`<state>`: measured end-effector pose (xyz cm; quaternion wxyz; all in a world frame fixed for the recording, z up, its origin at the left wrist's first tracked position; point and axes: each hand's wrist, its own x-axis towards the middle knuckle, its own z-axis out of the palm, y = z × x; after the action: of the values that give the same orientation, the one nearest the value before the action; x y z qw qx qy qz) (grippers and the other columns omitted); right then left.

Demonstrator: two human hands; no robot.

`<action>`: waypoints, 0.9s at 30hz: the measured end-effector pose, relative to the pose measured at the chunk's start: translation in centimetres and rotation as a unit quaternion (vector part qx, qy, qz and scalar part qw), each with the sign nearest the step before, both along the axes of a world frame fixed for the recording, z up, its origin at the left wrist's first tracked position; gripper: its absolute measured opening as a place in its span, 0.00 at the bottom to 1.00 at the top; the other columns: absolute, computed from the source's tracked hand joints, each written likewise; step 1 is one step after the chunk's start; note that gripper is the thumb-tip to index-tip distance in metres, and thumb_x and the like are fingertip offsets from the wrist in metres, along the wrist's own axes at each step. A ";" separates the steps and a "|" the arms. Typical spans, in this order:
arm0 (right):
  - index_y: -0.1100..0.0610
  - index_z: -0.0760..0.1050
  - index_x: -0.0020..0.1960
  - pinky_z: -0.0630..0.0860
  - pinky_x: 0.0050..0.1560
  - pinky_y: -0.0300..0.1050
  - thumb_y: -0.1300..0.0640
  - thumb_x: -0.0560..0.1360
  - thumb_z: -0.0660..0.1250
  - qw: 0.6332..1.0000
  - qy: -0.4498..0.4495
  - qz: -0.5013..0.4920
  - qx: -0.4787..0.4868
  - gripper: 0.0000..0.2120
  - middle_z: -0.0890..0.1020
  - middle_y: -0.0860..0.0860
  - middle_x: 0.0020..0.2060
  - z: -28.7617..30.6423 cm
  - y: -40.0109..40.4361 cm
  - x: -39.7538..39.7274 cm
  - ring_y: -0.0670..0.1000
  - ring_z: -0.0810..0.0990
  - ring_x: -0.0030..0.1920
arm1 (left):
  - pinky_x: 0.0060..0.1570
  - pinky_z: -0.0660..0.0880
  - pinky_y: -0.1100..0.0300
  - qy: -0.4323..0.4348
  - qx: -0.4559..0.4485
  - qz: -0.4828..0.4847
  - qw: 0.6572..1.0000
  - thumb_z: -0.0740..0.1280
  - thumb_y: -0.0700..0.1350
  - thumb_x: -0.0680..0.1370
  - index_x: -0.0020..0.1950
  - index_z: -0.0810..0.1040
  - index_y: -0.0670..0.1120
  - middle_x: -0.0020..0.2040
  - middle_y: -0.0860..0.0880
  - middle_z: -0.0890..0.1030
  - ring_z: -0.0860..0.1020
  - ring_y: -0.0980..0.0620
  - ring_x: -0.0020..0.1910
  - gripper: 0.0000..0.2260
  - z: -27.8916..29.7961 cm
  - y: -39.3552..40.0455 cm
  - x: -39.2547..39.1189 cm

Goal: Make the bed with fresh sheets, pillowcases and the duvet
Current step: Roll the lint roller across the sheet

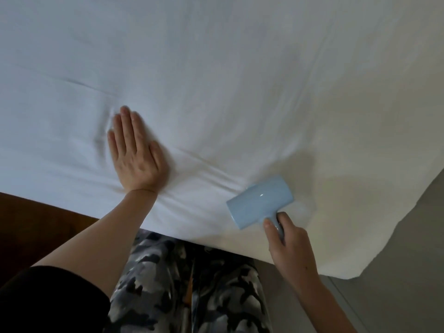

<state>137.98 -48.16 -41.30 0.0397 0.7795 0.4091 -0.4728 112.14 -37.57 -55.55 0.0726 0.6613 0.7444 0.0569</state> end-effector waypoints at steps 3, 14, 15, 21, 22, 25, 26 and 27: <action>0.51 0.66 0.42 0.58 0.24 0.38 0.41 0.75 0.55 0.998 0.010 0.054 0.035 0.14 0.66 0.47 0.22 -1.0 4.4 -2.1 0.47 0.68 0.22 | 0.76 0.48 0.51 0.003 0.000 0.000 1.000 0.50 0.46 0.81 0.76 0.57 0.37 0.76 0.39 0.60 0.56 0.42 0.76 0.25 0.0 -0.1 -0.1; 0.55 0.67 0.44 0.62 0.41 0.45 0.46 0.80 0.55 0.980 0.047 0.132 0.139 0.14 0.78 0.57 0.46 -5.7 25.2 -10.6 0.59 0.69 0.43 | 0.76 0.49 0.50 -0.005 0.014 0.002 1.000 0.48 0.47 0.81 0.76 0.59 0.37 0.76 0.39 0.60 0.56 0.42 0.76 0.25 -0.1 0.0 -0.1; 0.55 0.66 0.43 0.62 0.42 0.44 0.46 0.80 0.55 0.981 0.047 0.137 0.131 0.14 0.78 0.57 0.46 -6.0 25.2 -10.6 0.58 0.69 0.43 | 0.76 0.49 0.50 -0.007 0.012 0.002 1.000 0.48 0.47 0.81 0.76 0.58 0.37 0.76 0.39 0.60 0.56 0.42 0.76 0.25 -0.1 0.0 -0.1; 0.55 0.65 0.43 0.63 0.43 0.45 0.47 0.79 0.56 0.987 0.014 0.146 0.064 0.13 0.74 0.56 0.42 -5.8 21.4 -7.2 0.58 0.69 0.43 | 0.76 0.49 0.50 -0.007 0.014 -0.008 1.000 0.50 0.46 0.81 0.76 0.58 0.37 0.76 0.39 0.60 0.56 0.42 0.76 0.25 -0.1 0.1 -0.1; 0.55 0.65 0.42 0.63 0.43 0.46 0.47 0.79 0.57 0.988 0.010 0.146 0.055 0.13 0.72 0.55 0.40 -5.5 20.3 -6.1 0.58 0.68 0.42 | 0.76 0.49 0.50 -0.006 0.013 -0.010 1.000 0.49 0.46 0.81 0.76 0.58 0.37 0.76 0.39 0.60 0.56 0.42 0.76 0.25 -0.1 0.1 -0.1; 0.54 0.65 0.43 0.65 0.41 0.47 0.46 0.79 0.56 0.986 -0.012 0.160 0.034 0.13 0.74 0.56 0.38 -4.5 16.0 -2.6 0.60 0.71 0.41 | 0.76 0.49 0.49 -0.006 0.010 -0.010 1.000 0.49 0.46 0.81 0.77 0.57 0.37 0.76 0.39 0.59 0.56 0.41 0.77 0.25 0.1 0.1 0.0; 0.54 0.66 0.45 0.65 0.40 0.47 0.46 0.79 0.57 0.986 -0.025 0.162 0.023 0.12 0.75 0.57 0.39 -4.1 14.4 -1.3 0.61 0.73 0.41 | 0.76 0.49 0.49 -0.006 0.010 -0.012 1.000 0.49 0.46 0.81 0.76 0.57 0.37 0.76 0.39 0.59 0.56 0.41 0.77 0.25 0.2 0.0 0.0; 0.54 0.67 0.46 0.65 0.40 0.47 0.46 0.79 0.57 0.986 -0.038 0.163 0.009 0.12 0.76 0.59 0.39 -3.8 12.8 0.0 0.62 0.74 0.43 | 0.76 0.49 0.49 -0.004 0.010 -0.012 1.000 0.49 0.46 0.81 0.76 0.57 0.37 0.76 0.39 0.59 0.56 0.41 0.76 0.25 0.2 0.0 0.0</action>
<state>138.00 -35.37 -45.07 0.1245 0.7200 0.5333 -0.4262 112.14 -37.54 -55.36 0.0693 0.6710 0.7352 0.0665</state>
